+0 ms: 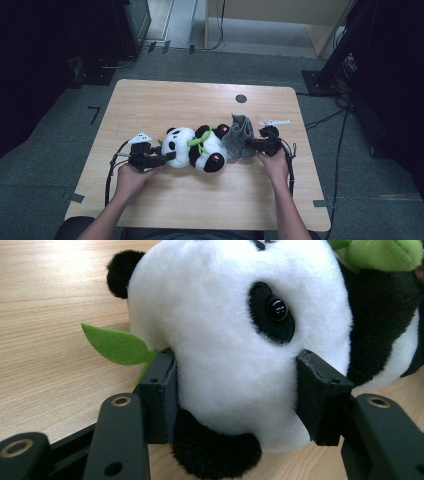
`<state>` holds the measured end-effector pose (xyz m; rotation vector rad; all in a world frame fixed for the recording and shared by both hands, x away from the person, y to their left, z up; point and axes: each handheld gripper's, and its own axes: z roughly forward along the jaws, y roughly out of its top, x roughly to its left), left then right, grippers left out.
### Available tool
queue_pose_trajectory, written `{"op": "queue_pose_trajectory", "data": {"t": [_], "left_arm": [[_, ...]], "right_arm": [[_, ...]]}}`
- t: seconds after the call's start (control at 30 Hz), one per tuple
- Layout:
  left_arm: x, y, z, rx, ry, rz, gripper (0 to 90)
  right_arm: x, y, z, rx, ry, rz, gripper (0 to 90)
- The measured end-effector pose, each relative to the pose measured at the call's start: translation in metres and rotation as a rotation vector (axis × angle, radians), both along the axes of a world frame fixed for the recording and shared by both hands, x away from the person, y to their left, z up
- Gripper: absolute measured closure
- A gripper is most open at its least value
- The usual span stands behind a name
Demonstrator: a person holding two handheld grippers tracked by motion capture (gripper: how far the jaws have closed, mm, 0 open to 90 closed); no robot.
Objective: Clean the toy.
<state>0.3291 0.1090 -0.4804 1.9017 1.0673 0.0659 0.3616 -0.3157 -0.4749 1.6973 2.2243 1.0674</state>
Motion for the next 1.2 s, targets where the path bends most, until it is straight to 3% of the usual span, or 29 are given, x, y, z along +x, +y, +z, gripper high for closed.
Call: {"op": "queue_pose_trajectory", "data": {"t": [0.27,0.4,0.5,0.8,1.03,1.2], "left_arm": [[0.0,0.0,0.0,0.004,0.0,0.0,42.5],[-0.001,0.0,0.0,0.005,0.0,0.0,42.5],[-0.001,0.0,0.0,0.004,0.0,0.001,42.5],[-0.001,-0.001,0.0,0.003,0.0,0.005,42.5],[-0.001,-0.001,0.001,0.006,-0.001,0.007,42.4],[-0.001,-0.002,0.001,0.006,-0.001,0.008,42.5]], "right_arm": [[-0.004,-0.016,0.021,0.057,-0.065,-0.067,79.4],[-0.009,-0.017,0.036,0.102,-0.092,-0.07,79.5],[-0.014,-0.009,0.052,0.132,-0.122,-0.034,79.8],[-0.029,0.032,0.089,0.151,-0.191,0.117,80.4],[-0.037,0.065,0.099,0.167,-0.213,0.222,80.4],[-0.038,0.088,0.092,0.149,-0.205,0.294,80.3]]}}
